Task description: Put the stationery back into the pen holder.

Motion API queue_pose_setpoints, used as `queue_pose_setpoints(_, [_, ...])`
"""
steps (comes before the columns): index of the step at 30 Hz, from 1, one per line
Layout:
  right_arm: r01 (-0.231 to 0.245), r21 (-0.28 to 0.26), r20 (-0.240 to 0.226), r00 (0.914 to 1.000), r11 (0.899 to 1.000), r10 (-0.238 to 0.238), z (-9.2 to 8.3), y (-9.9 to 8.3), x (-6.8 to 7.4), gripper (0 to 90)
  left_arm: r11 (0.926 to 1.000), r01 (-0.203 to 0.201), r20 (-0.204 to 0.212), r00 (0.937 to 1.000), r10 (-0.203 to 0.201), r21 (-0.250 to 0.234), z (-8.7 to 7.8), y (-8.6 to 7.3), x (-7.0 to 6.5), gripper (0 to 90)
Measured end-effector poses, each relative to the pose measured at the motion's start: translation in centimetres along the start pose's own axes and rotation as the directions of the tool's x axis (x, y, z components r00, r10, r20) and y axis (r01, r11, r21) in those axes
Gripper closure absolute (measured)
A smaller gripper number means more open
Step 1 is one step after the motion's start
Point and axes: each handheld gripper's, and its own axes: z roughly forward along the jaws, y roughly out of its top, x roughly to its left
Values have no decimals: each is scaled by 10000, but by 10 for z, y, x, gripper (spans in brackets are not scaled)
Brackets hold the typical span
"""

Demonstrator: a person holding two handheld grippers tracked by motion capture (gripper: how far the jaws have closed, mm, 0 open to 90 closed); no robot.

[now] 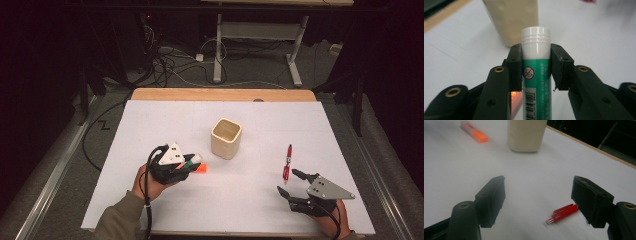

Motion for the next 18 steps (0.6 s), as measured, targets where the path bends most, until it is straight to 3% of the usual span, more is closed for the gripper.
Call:
queue_pose_setpoints(2, [-30,-31,101,9999,10000,30,-1,0,0,275,9987,102,-185,9998,-111,-505,0,2,0,632])
queue_pose_setpoints(6, [-75,-180,164,9998,9998,78,-1,0,0,273,9928,17,-180,9998,-39,-1196,2,10,1,632])
queue_pose_setpoints(9, [-89,-221,261,9996,9997,94,-2,0,0,273,9852,-47,-246,9997,5,-1713,4,18,0,632])
queue_pose_setpoints(11, [-81,-290,370,9993,9995,92,-3,0,-1,272,9760,-17,-115,9999,-9,-2177,5,22,1,632])
queue_pose_setpoints(18, [-71,-365,441,9990,9993,87,-3,0,-1,272,9585,85,-22,10000,-96,-2848,21,37,5,632])
